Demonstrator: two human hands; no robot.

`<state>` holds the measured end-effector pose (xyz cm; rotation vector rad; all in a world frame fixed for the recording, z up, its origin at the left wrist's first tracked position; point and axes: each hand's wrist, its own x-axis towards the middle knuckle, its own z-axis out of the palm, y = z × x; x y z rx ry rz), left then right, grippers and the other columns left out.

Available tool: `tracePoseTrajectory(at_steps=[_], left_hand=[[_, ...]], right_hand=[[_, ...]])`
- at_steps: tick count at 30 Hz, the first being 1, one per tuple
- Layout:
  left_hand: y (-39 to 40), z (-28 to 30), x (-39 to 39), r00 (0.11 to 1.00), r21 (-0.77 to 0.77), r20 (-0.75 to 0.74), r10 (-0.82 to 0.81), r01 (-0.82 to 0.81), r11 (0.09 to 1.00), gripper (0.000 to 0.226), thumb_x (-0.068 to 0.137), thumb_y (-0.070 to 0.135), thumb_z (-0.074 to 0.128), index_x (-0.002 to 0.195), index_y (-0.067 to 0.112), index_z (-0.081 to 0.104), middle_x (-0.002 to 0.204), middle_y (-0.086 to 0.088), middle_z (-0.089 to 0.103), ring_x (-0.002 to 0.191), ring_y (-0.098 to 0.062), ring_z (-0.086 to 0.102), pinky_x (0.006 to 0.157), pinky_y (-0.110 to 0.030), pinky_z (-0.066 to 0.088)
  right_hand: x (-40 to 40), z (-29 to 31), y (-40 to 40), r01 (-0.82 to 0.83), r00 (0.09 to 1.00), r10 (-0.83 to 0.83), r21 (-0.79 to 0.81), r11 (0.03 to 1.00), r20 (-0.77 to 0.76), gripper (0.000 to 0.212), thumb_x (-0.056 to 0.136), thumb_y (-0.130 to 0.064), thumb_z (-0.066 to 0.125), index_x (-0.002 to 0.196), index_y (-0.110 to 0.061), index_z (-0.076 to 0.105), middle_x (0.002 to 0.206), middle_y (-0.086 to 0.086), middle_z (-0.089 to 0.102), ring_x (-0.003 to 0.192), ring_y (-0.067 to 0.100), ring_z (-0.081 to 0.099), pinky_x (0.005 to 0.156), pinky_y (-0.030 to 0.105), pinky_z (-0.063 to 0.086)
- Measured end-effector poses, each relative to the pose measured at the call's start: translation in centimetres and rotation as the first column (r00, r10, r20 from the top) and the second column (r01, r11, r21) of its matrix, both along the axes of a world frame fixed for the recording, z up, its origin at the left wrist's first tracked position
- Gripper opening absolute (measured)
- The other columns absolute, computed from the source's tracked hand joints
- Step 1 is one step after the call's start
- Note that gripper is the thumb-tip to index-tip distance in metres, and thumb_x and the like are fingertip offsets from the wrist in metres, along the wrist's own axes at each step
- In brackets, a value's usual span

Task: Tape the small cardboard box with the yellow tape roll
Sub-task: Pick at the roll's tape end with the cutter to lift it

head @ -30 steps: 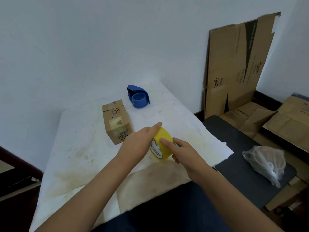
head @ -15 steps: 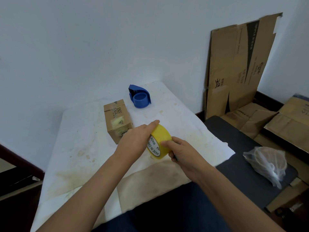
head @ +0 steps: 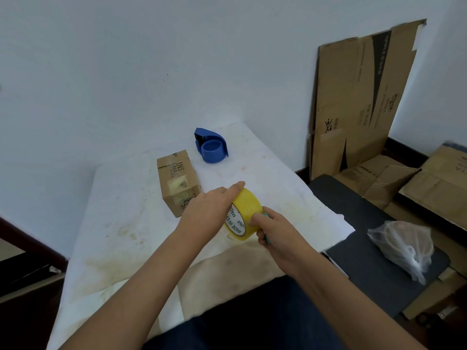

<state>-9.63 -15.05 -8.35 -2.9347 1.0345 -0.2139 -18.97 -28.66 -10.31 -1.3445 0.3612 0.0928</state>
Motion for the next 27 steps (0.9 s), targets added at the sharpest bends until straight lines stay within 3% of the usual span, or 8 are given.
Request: tracePoseTrajectory(at_steps=[3,8,11,13,15,17,20,27], left_hand=[[0.1,-0.2,0.2,1.000,-0.013,0.004,-0.005,0.005,1.000,0.067,0.094,0.012,0.045,0.149,0.034,0.013,0.119,-0.003,0.060,0.095,-0.026,0.064,0.071,-0.040,0.055],[-0.2,-0.1,0.5,0.999,-0.066,-0.016,-0.030,0.029,0.997,0.057,0.098,0.018,0.042,0.147,0.036,0.021,0.118,-0.003,0.062,0.097,-0.024,0.063,0.074,-0.040,0.054],[0.5,0.2,1.2,0.959,-0.340,-0.282,-0.010,-0.090,0.936,0.044,0.099,0.021,0.043,0.140,0.036,0.040,0.112,-0.007,0.067,0.091,-0.020,0.062,0.073,-0.030,0.050],[0.9,-0.2,1.1,0.886,-0.490,-0.463,-0.032,-0.226,0.842,0.044,0.097,0.021,0.050,0.138,0.034,0.044,0.121,-0.005,0.065,0.093,-0.013,0.060,0.074,-0.023,0.046],[1.0,-0.6,0.6,0.863,-0.559,-0.505,-0.025,-0.305,0.771,0.041,0.097,0.020,0.051,0.136,0.032,0.046,0.130,0.003,0.059,0.101,-0.006,0.057,0.076,-0.017,0.044],[0.9,-0.7,-0.4,0.918,-0.622,-0.395,0.009,-0.275,0.733,0.035,0.098,0.017,0.048,0.129,0.032,0.052,0.125,0.009,0.058,0.096,0.003,0.054,0.072,-0.008,0.041],[0.7,-0.3,-2.3,0.972,-0.682,-0.232,-0.045,-0.130,0.720,0.027,0.097,0.024,0.050,0.122,0.031,0.060,0.109,0.014,0.060,0.092,0.006,0.054,0.069,-0.004,0.042],[0.7,-1.1,-3.3,0.996,-0.476,0.094,0.004,0.042,0.878,0.015,0.088,0.025,0.066,0.100,0.018,0.073,0.085,0.003,0.071,0.075,-0.016,0.063,0.062,-0.025,0.046]], right_hand=[[-0.1,0.2,0.0,0.000,1.000,0.000,-0.009,1.000,0.003,0.012,0.080,-0.006,0.054,0.075,-0.017,0.056,0.053,-0.014,0.055,0.059,0.010,0.034,0.060,0.024,0.031],[-0.5,0.2,-0.2,-0.027,1.000,0.028,-0.127,0.991,0.002,0.027,0.079,0.002,0.052,0.099,-0.012,0.065,0.076,-0.003,0.061,0.062,0.009,0.044,0.060,0.020,0.038],[-0.6,0.4,-1.0,-0.131,0.990,0.138,-0.168,0.977,0.027,0.023,0.085,-0.007,0.059,0.107,-0.013,0.065,0.065,-0.011,0.055,0.059,0.008,0.042,0.058,0.017,0.039],[-0.5,0.4,-1.2,-0.135,0.988,0.148,-0.207,0.969,0.049,0.024,0.087,-0.016,0.064,0.111,-0.018,0.065,0.080,-0.009,0.062,0.065,0.006,0.049,0.061,0.016,0.041],[-0.4,0.1,-1.1,-0.077,0.992,0.098,-0.251,0.965,0.073,0.024,0.087,-0.021,0.066,0.112,-0.020,0.065,0.101,-0.003,0.066,0.086,0.009,0.059,0.070,0.017,0.044],[-0.4,-0.3,-0.8,-0.002,0.996,0.027,-0.288,0.958,0.085,0.023,0.087,-0.023,0.067,0.110,-0.020,0.065,0.108,-0.001,0.066,0.100,0.013,0.060,0.075,0.018,0.045],[-0.3,-0.7,-0.6,0.074,0.995,-0.049,-0.304,0.950,0.090,0.018,0.087,-0.022,0.066,0.106,-0.020,0.064,0.102,-0.004,0.066,0.096,0.008,0.059,0.071,0.014,0.043],[-0.3,-1.0,0.2,0.124,0.989,-0.092,-0.299,0.946,0.119,0.013,0.088,-0.018,0.065,0.098,-0.026,0.061,0.091,-0.014,0.061,0.086,0.003,0.058,0.068,0.012,0.044]])
